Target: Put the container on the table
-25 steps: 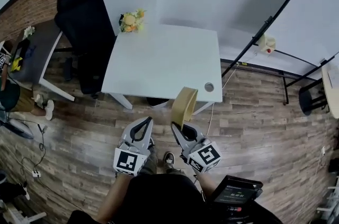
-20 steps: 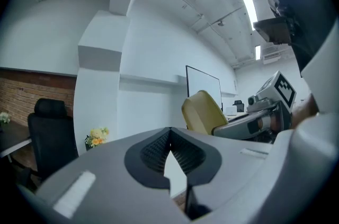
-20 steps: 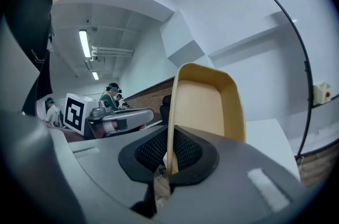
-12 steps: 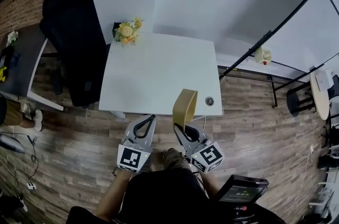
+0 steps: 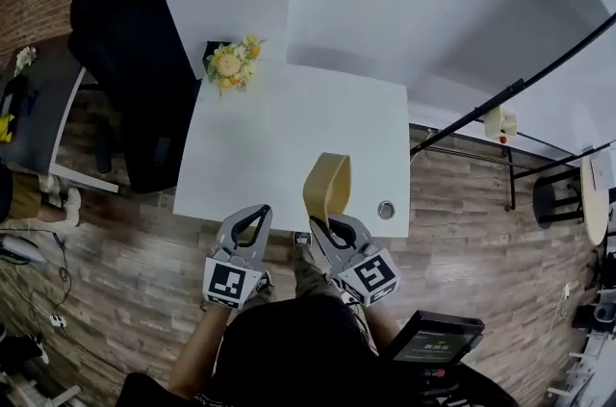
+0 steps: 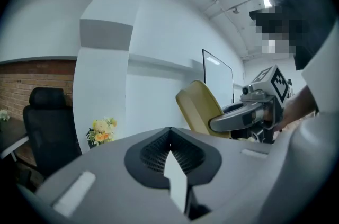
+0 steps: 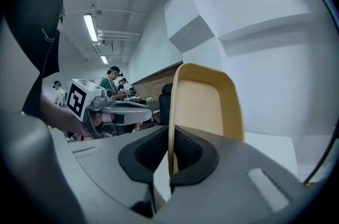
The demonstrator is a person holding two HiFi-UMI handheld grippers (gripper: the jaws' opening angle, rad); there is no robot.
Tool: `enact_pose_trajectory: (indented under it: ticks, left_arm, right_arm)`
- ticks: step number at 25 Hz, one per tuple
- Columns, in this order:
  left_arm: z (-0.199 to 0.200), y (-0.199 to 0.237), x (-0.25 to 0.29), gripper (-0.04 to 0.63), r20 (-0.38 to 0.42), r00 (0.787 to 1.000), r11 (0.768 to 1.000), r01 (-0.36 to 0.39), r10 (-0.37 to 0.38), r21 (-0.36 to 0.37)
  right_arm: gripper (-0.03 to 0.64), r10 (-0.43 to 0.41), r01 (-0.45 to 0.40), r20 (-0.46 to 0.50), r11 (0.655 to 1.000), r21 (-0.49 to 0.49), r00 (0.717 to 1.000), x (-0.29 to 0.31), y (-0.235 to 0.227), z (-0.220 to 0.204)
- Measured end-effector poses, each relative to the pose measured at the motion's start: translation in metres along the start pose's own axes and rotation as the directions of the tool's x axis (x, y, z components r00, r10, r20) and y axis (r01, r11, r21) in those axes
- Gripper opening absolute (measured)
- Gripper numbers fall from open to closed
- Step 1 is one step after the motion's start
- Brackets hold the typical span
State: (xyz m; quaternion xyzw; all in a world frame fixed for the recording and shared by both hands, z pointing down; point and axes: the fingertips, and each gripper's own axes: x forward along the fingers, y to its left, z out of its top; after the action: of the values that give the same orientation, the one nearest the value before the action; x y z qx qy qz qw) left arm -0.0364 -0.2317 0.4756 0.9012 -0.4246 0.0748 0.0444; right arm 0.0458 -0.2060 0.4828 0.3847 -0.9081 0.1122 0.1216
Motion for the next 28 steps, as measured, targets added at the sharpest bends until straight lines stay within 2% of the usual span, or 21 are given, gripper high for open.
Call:
enact_pose_trajectory:
  ticks: [4, 8, 12, 18, 22, 28]
  left_arm:
    - [0.016, -0.002, 0.047, -0.003, -0.03, 0.999, 0.999, -0.01, 0.011, 0.036]
    - [0.026, 0.002, 0.081, -0.003, -0.026, 0.998, 0.998, -0.051, 0.052, 0.043]
    - [0.022, 0.02, 0.09, -0.003, -0.06, 0.994, 0.995, -0.099, 0.097, -0.034]
    - [0.017, 0.045, 0.101, -0.003, -0.063, 0.996, 0.998, -0.067, 0.067, 0.006]
    - [0.017, 0.058, 0.105, -0.003, -0.056, 0.998, 0.999, -0.04, 0.04, 0.016]
    - [0.019, 0.081, 0.106, -0.003, -0.045, 0.998, 0.999, -0.046, 0.045, -0.005]
  right_arm:
    - [0.034, 0.041, -0.04, 0.017, 0.998, -0.044, 0.999, 0.02, -0.05, 0.015]
    - [0.034, 0.095, -0.103, -0.055, 0.983, -0.154, 0.994, 0.041, -0.085, 0.006]
    - [0.034, 0.113, -0.162, -0.171, 0.936, -0.311, 0.979, 0.066, -0.106, -0.014]
    - [0.034, 0.059, -0.189, -0.287, 0.872, -0.451, 0.956, 0.101, -0.13, -0.022]
    - [0.034, 0.033, -0.206, -0.331, 0.839, -0.504, 0.943, 0.115, -0.128, -0.02]
    - [0.034, 0.042, -0.259, -0.395, 0.817, -0.515, 0.918, 0.131, -0.116, -0.035]
